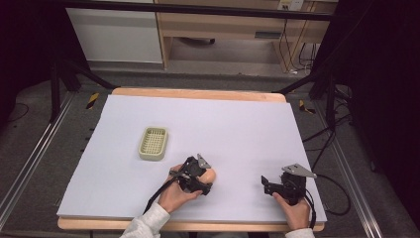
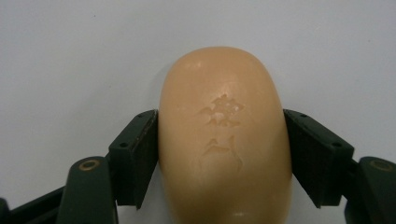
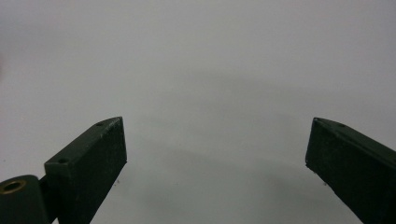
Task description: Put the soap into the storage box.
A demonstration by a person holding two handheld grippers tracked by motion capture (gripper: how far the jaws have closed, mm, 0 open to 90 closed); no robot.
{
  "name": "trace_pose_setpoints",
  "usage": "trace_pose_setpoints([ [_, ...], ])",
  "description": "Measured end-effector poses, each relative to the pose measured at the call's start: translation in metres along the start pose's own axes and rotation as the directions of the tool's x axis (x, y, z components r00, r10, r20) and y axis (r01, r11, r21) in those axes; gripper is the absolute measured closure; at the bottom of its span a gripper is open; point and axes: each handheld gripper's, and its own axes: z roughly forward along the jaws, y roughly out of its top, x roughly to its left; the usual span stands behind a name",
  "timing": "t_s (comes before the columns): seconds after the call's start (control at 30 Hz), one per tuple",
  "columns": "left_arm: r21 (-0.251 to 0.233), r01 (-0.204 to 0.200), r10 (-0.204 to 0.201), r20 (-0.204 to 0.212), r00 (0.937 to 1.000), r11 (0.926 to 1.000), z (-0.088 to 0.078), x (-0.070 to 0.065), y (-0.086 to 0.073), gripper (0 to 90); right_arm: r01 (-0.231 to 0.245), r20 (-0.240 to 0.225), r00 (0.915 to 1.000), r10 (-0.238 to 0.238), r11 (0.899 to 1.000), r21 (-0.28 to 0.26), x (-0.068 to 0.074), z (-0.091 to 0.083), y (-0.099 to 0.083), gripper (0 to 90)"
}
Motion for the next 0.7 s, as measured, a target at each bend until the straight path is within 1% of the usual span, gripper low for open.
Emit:
trace_pose_setpoints([
  [0.07, 0.006, -0.001, 0.001, 0.0, 1.0, 1.0, -0.0003, 0.0004, 0.0, 30.6, -0.004, -0.006, 1.0, 0.004, 1.0, 0.002, 0.0002, -0.0004, 0.0002, 5.6],
  [0.17, 0.004, 0.007, -0.007, 0.002, 1.0, 1.0, -0.0003, 0.0, 0.0002, 30.9, -0.002, -0.002, 1.0, 0.002, 1.0, 0.001, 0.0003, 0.0, 0.0001, 5.6],
  [0.4, 0.005, 0.0, 0.001, -0.004, 1.0, 1.0, -0.0004, -0.0012, 0.0009, 31.4, -0.002, -0.002, 1.0, 0.002, 1.0, 0.004, 0.0002, 0.0, 0.0001, 5.6],
  [0.57, 0.019, -0.009, 0.009, -0.015, 0.9998, 0.9998, -0.0026, -0.0009, 0.001, 31.5, 0.002, -0.003, 1.0, -0.002, 1.0, 0.006, 0.0003, 0.0003, 0.0001, 5.6],
  [0.7, 0.018, -0.002, 0.003, -0.013, 0.9999, 0.9998, -0.0059, 0.0007, 0.0007, 31.5, 0.0, -0.003, 1.0, 0.0, 1.0, 0.006, 0.0003, 0.0, 0.0001, 5.6],
])
